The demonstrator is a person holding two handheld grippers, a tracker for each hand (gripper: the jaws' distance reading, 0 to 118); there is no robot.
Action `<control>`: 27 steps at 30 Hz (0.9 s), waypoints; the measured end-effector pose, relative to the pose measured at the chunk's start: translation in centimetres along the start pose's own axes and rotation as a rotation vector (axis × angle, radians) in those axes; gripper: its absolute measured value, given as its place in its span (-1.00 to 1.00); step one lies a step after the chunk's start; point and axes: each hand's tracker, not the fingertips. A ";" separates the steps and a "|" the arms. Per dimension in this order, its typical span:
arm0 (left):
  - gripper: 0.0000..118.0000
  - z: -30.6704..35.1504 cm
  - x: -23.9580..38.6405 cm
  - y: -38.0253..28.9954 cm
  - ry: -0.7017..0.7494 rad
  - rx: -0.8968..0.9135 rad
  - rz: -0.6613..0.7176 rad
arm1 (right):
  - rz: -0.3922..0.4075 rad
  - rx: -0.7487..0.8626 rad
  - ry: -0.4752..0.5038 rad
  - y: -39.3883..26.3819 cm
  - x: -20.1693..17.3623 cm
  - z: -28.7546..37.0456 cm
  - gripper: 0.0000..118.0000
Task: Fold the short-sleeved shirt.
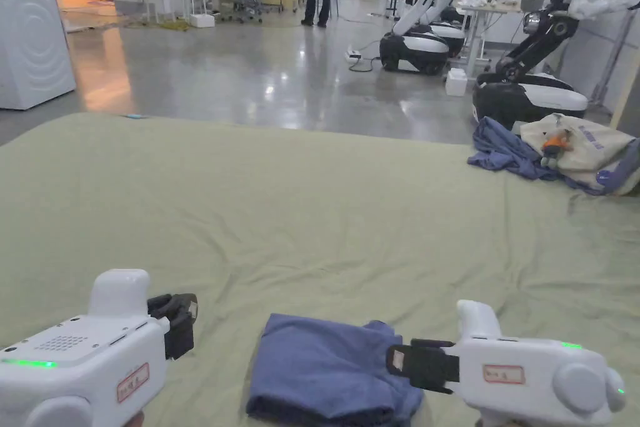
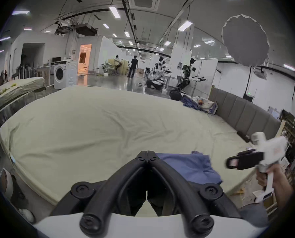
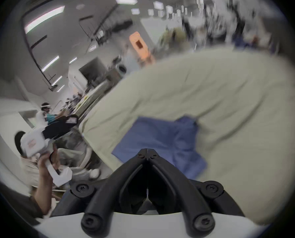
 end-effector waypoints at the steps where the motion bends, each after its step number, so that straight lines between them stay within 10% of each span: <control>1: -1.00 -0.5 -0.1 -0.3 0.029 -0.018 -0.047 | -0.035 -0.060 -0.092 0.4 1.8 -3.4 -0.97; 3: -1.00 -1.7 -0.3 -0.8 0.006 -0.043 -0.024 | -0.048 -0.199 -0.268 -0.1 4.9 -7.6 -0.97; 6: -0.75 -3.9 -1.9 -0.5 -0.157 -0.161 0.065 | -0.068 -0.113 -0.131 -0.8 5.2 -5.0 -0.97; 8: 0.97 -7.3 -3.8 -0.1 -0.332 -0.324 0.232 | -0.054 -0.112 -0.129 -1.1 5.3 -5.0 -0.97; 9: 1.00 -9.6 -4.8 0.1 -0.405 -0.454 0.314 | -0.056 -0.113 -0.126 -1.0 5.5 -5.0 -0.97; 11: 1.00 -13.2 -6.0 0.0 -0.601 -0.588 0.435 | -0.062 -0.115 -0.116 -0.7 5.2 -5.1 -0.97; 22: 0.93 -19.7 -6.0 -0.6 -0.546 -0.825 0.431 | -0.031 -0.118 -0.096 -0.8 5.1 -5.1 -0.97; 23: 0.48 -19.6 -5.9 -0.1 -0.521 -0.780 0.395 | -0.034 -0.116 -0.091 -0.8 5.2 -5.0 -0.97; 24: -0.71 -20.1 -5.5 -0.3 -0.512 -0.785 0.348 | -0.038 -0.110 -0.080 -0.9 5.3 -4.9 -0.97; 27: -0.71 -20.8 -4.9 0.3 -0.510 -0.825 0.252 | -0.027 -0.103 -0.077 -0.7 4.8 -4.2 -0.97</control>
